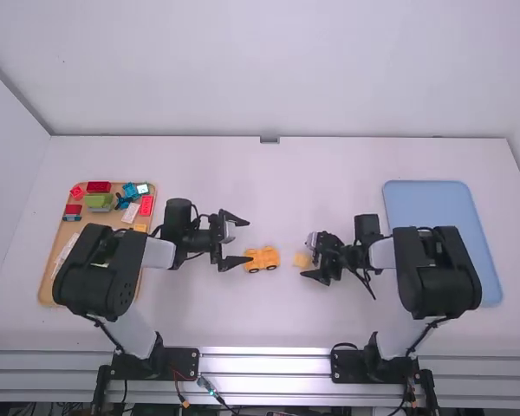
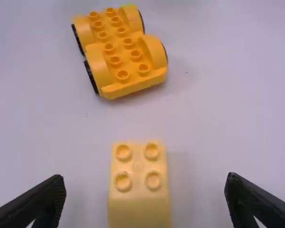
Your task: Assemble lego blocks to make yellow taxi
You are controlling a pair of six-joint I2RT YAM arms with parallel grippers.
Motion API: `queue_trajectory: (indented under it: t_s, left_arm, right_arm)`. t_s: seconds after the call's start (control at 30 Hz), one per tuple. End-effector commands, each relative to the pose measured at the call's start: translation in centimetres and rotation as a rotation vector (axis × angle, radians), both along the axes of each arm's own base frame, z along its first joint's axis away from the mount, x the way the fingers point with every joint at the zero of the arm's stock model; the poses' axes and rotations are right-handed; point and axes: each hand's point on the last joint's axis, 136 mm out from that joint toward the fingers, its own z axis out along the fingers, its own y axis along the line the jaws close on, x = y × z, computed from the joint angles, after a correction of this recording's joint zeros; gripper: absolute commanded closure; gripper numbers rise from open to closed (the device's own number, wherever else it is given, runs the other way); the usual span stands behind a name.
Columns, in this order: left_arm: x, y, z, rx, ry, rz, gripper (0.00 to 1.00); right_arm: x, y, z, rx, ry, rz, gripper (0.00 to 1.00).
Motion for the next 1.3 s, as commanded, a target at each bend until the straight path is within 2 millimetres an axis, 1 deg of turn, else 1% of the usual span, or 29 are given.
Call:
queue_trajectory:
  t_s: [0.0, 0.03, 0.07, 0.13, 0.17, 0.23, 0.3, 0.43, 0.57, 0.67, 0.73, 0.77, 0.8, 0.83, 0.9, 0.97, 1.0, 1.13, 1.2, 1.27]
  left_arm:
    - [0.0, -0.3, 0.0, 0.0, 0.013, -0.006, 0.01]
    - [-0.1, -0.3, -0.1, -0.001, 0.02, -0.009, 0.01]
    - [-0.1, -0.3, -0.1, -0.001, 0.021, -0.009, 0.01]
    - [-0.2, -0.3, -0.1, 0.0, 0.024, -0.008, 0.01]
    - [-0.2, -0.3, -0.1, 0.0, 0.024, -0.009, 0.01]
    - [-0.2, -0.3, -0.1, -0.002, 0.028, -0.011, 0.01]
    - [-0.2, -0.3, -0.1, -0.002, 0.03, -0.01, 0.01]
    - [-0.2, -0.3, -0.2, 0.001, 0.03, -0.008, 0.01]
    - [-0.2, -0.3, -0.2, 0.001, 0.032, -0.008, 0.01]
    - [-0.3, -0.3, -0.2, 0.001, 0.035, -0.008, 0.01]
    - [-0.4, -0.5, -0.3, 0.003, 0.041, -0.014, 0.01]
    - [-0.6, -0.6, -0.4, 0.005, 0.041, -0.021, 0.01]
    - [-0.7, -0.7, -0.5, 0.011, 0.043, -0.023, 0.01]
    - [-0.8, -1.0, -0.6, 0.016, 0.042, -0.029, 0.01]
    - [-0.8, -1.3, -1.0, 0.034, 0.038, -0.025, 0.01]
    - [-0.7, -2.1, -2.1, 0.078, 0.037, -0.015, 0.01]
    - [-0.7, -2.2, -2.2, 0.08, 0.038, -0.015, 0.01]
    - [-0.7, -3.5, -4.1, 0.136, 0.052, -0.018, 0.01]
    - [-0.4, -3.7, -5.4, 0.174, 0.069, -0.001, 0.01]
    - [-0.3, -3.7, -6.0, 0.184, 0.08, 0.001, 0.01]
  right_arm:
    - [-0.5, 0.5, -1.1, -0.021, 0.02, 0.013, 0.2]
    - [-0.3, 0.6, -1.6, -0.038, 0.027, 0.001, 0.23]
    - [-0.3, 0.6, -1.6, -0.04, 0.029, -0.001, 0.24]
    - [-0.3, 0.9, -2.4, -0.041, 0.042, -0.006, 0.34]
    - [-0.3, 0.9, -2.5, -0.039, 0.043, -0.004, 0.38]
    - [-0.4, 0.8, -2.8, -0.04, 0.053, -0.007, 0.44]
    - [-0.4, 0.6, -2.7, -0.03, 0.063, -0.015, 0.47]
    - [-0.3, 0.3, -2.2, -0.007, 0.073, -0.027, 0.45]
    - [-0.3, -0.1, -1.9, -0.003, 0.084, -0.041, 0.47]
    - [-0.5, 0.2, -1.8, 0.002, 0.065, -0.015, 0.53]
    - [-0.8, 0.5, -1.8, -0.001, 0.064, -0.001, 0.59]
    - [-0.8, 0.7, -1.8, -0.002, 0.063, 0.005, 0.6]
    - [-0.9, 0.8, -1.8, -0.002, 0.063, 0.01, 0.63]
    - [-1.0, 1.0, -1.8, -0.001, 0.059, 0.017, 0.67]
    - [-1.0, 1.1, -1.8, -0.001, 0.057, 0.022, 0.68]
    - [-1.0, 1.4, -1.5, 0.003, 0.053, 0.028, 0.69]
    - [-1.0, 1.4, -1.5, 0.003, 0.052, 0.028, 0.69]
    - [-0.2, 1.2, 0.0, 0.016, 0.045, -0.009, 0.71]
    - [0.0, 1.3, 0.8, 0.018, 0.02, -0.006, 0.72]
    - [0.0, 1.4, 1.5, 0.018, -0.002, 0.003, 0.71]
